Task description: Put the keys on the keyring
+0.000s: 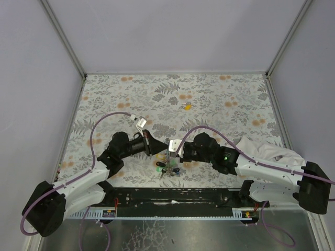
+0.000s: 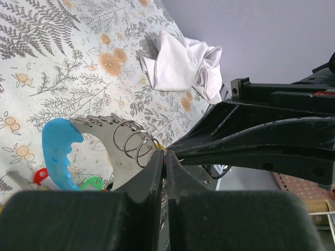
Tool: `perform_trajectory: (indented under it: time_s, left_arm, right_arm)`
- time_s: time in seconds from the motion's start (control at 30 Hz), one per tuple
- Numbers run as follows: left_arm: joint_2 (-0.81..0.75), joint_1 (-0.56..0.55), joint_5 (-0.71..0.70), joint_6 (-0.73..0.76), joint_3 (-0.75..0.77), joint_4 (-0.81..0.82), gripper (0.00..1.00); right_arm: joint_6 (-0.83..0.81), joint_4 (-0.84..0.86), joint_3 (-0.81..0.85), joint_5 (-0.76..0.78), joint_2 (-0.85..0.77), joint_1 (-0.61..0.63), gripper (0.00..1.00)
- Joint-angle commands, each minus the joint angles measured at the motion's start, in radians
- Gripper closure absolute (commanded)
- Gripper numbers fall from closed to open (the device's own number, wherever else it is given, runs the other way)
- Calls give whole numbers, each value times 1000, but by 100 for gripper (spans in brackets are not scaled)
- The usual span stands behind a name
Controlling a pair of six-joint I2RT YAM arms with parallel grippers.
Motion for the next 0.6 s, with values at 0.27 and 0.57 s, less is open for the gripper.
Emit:
perform_trajectory:
  time_s: [0.27,0.57]
  left_arm:
    - [4,12,-156,-70,-47,313,100]
    - [-114,13,-73,78,-17,111,74]
  right_arm:
    - [45,16,-20,-5,9,52,100]
    - [-46,-90,85,120,-19,51,100]
